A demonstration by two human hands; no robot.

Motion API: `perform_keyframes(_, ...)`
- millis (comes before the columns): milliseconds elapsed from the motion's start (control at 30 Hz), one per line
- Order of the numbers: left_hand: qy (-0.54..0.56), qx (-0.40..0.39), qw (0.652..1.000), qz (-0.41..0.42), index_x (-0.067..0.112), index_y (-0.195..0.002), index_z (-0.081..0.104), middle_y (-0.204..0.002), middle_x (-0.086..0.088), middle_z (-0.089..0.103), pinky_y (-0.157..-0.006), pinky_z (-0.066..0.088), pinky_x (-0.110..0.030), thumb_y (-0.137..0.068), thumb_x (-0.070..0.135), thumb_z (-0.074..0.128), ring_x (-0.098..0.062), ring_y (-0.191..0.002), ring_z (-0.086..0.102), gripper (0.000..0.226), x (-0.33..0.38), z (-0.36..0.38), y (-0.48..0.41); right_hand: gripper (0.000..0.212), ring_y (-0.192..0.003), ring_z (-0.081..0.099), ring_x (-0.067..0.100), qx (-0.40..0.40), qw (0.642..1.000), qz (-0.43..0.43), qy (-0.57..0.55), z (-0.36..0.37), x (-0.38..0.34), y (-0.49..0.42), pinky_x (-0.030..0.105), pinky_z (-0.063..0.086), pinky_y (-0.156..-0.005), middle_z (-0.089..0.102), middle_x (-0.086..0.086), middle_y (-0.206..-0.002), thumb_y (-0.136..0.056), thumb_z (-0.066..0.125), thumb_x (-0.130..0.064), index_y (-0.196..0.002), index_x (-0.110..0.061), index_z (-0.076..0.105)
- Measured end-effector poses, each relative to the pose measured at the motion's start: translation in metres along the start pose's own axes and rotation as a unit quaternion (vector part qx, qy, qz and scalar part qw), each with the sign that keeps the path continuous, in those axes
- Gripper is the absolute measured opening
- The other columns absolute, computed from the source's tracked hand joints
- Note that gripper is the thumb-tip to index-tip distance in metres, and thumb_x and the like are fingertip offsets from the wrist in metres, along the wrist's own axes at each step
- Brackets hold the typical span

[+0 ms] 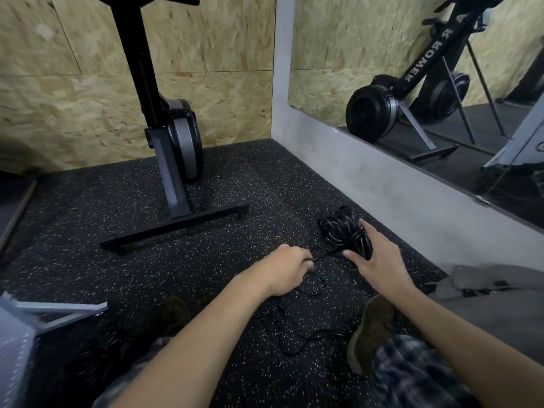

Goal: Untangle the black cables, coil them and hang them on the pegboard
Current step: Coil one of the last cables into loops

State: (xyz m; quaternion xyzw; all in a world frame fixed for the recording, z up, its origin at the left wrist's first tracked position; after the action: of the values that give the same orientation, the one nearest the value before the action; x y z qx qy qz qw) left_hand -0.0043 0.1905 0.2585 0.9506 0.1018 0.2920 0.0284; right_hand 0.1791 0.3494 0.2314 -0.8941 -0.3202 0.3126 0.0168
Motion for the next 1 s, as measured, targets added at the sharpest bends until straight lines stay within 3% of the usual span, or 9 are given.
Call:
perform_keyframes(67,-0.077,0.010,0.997,0.029,0.015,-0.111,0.068,-0.098,-0.006,0.067,-0.077,0.057,-0.041,-0.110,0.031,0.043,-0.021,-0.081,0.064,0.030,0.011,-0.002,0.002,0.083,-0.131,0.056,0.031,-0.043,0.998,0.004,0.051,0.007,0.003,-0.002,0.054,0.050,-0.106,0.056,0.005,-0.145,-0.091,0.075,-0.045,-0.160,-0.031,0.031)
perform_keyframes(167,-0.150,0.030,0.986,0.064,0.014,-0.108,0.068,-0.094,-0.006,0.068,-0.072,0.054,-0.040,-0.110,0.027,0.044,-0.023,-0.079,0.063,0.028,0.023,-0.007,0.006,0.083,-0.133,0.055,0.029,-0.088,0.994,0.020,0.067,0.014,0.008,-0.008,0.054,0.049,-0.107,0.056,0.004,-0.147,-0.089,0.079,-0.043,-0.158,-0.029,0.035)
perform_keyframes(267,-0.131,0.061,0.987,0.074,0.021,-0.107,0.069,-0.087,0.003,0.068,-0.061,0.046,-0.030,-0.109,0.033,0.051,-0.010,-0.070,0.061,0.022,0.016,-0.020,0.008,0.092,-0.130,0.058,0.024,-0.194,0.976,-0.055,0.084,0.012,0.011,-0.007,0.049,0.048,-0.110,0.057,0.001,-0.147,-0.086,0.082,-0.042,-0.160,-0.034,0.028)
perform_keyframes(333,-0.108,0.109,0.984,0.092,0.024,-0.100,0.071,-0.088,0.008,0.069,-0.066,0.050,-0.030,-0.102,0.042,0.062,-0.008,-0.076,0.062,0.021,0.009,-0.027,0.009,0.100,-0.125,0.060,0.019,-0.283,0.946,-0.122,0.099,0.008,0.005,0.004,0.044,0.051,-0.106,0.056,-0.004,-0.145,-0.087,0.080,-0.042,-0.160,-0.045,0.012)
perform_keyframes(400,-0.095,0.148,0.979,0.107,0.022,-0.094,0.071,-0.091,0.010,0.067,-0.073,0.051,-0.031,-0.094,0.049,0.071,-0.009,-0.083,0.060,0.027,0.005,-0.030,0.008,0.100,-0.127,0.057,0.017,-0.319,0.920,-0.187,0.133,0.009,-0.007,0.018,0.042,0.049,-0.107,0.054,-0.003,-0.147,-0.090,0.075,-0.048,-0.157,-0.048,0.001)
perform_keyframes(467,-0.057,0.184,0.976,0.102,0.021,-0.085,0.068,-0.086,0.011,0.062,-0.070,0.049,-0.031,-0.085,0.055,0.077,-0.009,-0.080,0.057,0.035,-0.001,-0.031,0.004,0.097,-0.132,0.055,0.019,-0.303,0.918,-0.221,0.129,0.013,-0.016,0.028,0.041,0.046,-0.111,0.053,0.000,-0.150,-0.090,0.070,-0.057,-0.152,-0.049,-0.004)
perform_keyframes(600,0.088,0.237,0.966,0.052,0.020,-0.075,0.057,-0.072,0.004,0.060,-0.060,0.042,-0.028,-0.078,0.058,0.082,-0.007,-0.064,0.049,0.046,-0.018,-0.036,0.004,0.092,-0.129,0.059,0.022,-0.258,0.939,-0.223,0.034,0.010,-0.032,0.036,0.041,0.050,-0.108,0.053,0.002,-0.151,-0.091,0.068,-0.059,-0.142,-0.067,-0.007)
perform_keyframes(800,0.130,0.240,0.961,0.039,0.021,-0.073,0.059,-0.072,0.003,0.064,-0.062,0.047,-0.029,-0.075,0.059,0.085,-0.008,-0.065,0.053,0.046,-0.023,-0.038,0.003,0.087,-0.104,0.058,0.010,-0.177,0.917,-0.350,0.076,0.008,-0.030,0.033,0.030,0.055,-0.092,0.055,-0.005,-0.129,-0.098,0.056,-0.061,-0.161,-0.051,-0.003)
perform_keyframes(1000,0.138,0.211,0.968,-0.004,0.024,-0.075,0.068,-0.077,0.003,0.069,-0.068,0.050,-0.031,-0.071,0.064,0.085,-0.010,-0.072,0.061,0.044,-0.033,-0.042,0.003,0.080,-0.111,0.044,-0.007,-0.163,0.910,-0.379,0.043,0.010,-0.030,0.038,0.007,0.037,-0.100,0.050,-0.009,-0.133,-0.102,0.059,-0.049,-0.165,-0.036,0.012)
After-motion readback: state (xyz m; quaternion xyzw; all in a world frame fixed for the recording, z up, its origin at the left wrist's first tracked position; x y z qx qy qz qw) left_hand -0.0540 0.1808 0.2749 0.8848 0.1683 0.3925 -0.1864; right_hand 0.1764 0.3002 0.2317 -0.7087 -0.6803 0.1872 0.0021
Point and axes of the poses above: each hand's wrist, its own y-axis away from the middle knuckle, its own z-axis out of the palm, x = y × z, the point moved 1 cm from there along -y, towards the middle knuckle
